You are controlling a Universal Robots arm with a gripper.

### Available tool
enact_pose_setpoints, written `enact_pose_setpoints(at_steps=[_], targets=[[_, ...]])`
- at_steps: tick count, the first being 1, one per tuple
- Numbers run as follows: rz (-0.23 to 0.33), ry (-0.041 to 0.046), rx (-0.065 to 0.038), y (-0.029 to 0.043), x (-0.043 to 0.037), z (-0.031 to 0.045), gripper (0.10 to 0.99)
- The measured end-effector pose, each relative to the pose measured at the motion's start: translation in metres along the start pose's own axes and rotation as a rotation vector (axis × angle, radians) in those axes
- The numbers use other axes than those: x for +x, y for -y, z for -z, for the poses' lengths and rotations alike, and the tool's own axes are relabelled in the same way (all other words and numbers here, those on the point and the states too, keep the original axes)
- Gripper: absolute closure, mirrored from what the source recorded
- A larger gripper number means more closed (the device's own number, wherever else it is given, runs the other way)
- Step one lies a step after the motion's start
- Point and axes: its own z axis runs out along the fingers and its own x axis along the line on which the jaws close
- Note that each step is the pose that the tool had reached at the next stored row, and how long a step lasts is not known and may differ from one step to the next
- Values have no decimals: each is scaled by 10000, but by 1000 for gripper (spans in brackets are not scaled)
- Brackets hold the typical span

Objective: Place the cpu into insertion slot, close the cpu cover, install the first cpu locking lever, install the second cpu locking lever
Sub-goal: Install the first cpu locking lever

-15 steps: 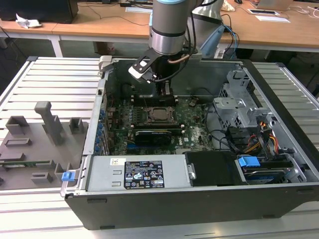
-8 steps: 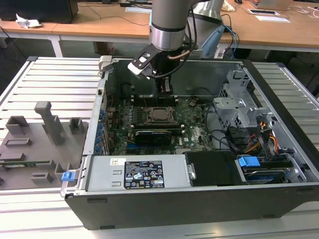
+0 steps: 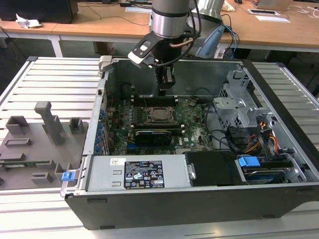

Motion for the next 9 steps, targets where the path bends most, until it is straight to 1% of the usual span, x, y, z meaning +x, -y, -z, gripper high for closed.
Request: enact_pose_setpoints(at_steps=[2, 5, 7, 9], targets=[[464, 0, 1, 0, 0, 0, 980], [952, 1, 2, 0, 0, 0, 980], [1452, 1, 4, 0, 0, 0, 980], [1840, 2, 5, 0, 0, 0, 980]])
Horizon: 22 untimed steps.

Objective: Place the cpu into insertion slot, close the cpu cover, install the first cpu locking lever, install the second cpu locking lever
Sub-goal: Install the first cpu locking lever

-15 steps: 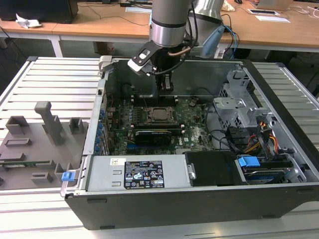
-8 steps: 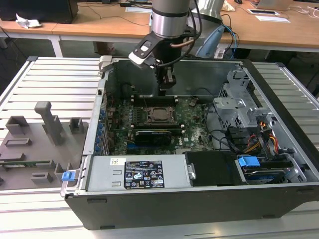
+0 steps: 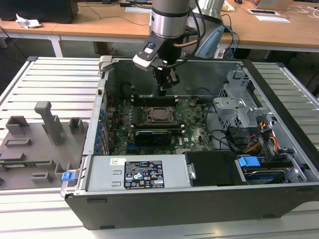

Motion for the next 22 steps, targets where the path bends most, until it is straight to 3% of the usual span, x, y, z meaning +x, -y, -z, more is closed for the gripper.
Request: enact_pose_setpoints(at_steps=[9, 17, 22], targets=[[1997, 5, 7, -2, 4, -1, 980], [2660, 13, 12, -4, 10, -1, 980], [3690, 14, 14, -4, 10, -1, 980]])
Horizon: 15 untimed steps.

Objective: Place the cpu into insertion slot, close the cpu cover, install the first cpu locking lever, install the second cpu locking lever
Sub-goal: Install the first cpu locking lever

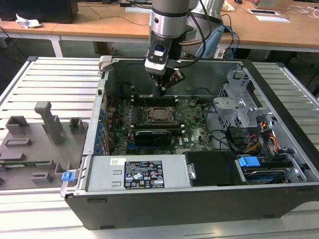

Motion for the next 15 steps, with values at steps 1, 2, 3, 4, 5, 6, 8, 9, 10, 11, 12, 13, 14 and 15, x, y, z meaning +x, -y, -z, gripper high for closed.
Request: enact_pose_setpoints(at_steps=[1, 2, 3, 4, 5, 6, 8, 9, 10, 11, 12, 13, 14, 15], targets=[[152, 0, 1, 0, 0, 0, 980], [436, 1, 1, 0, 0, 0, 980], [797, 2, 2, 0, 0, 0, 980], [1048, 2, 2, 0, 0, 0, 980], [1412, 3, 3, 0, 0, 0, 980], [1654, 4, 4, 0, 0, 0, 980], [1942, 4, 4, 0, 0, 0, 980], [2106, 4, 4, 0, 0, 0, 980], [2237, 4, 4, 0, 0, 0, 980], [2425, 4, 4, 0, 0, 0, 980], [2559, 5, 5, 0, 0, 0, 980], [2701, 5, 5, 0, 0, 0, 980], [2834, 5, 6, 0, 0, 0, 980], [2983, 5, 6, 0, 0, 0, 980]])
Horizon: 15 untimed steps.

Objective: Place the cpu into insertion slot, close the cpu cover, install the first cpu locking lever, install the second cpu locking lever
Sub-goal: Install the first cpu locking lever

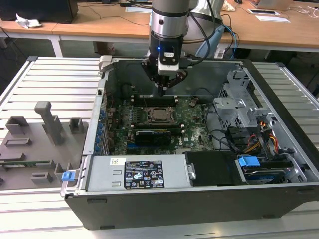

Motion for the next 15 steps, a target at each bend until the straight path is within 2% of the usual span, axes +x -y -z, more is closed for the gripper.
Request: enact_pose_setpoints(at_steps=[6, 10, 15], targets=[[1431, 3, 2, 0, 0, 0, 980], [2086, 4, 3, 0, 0, 0, 980], [3300, 6, 6, 0, 0, -1, 980]])
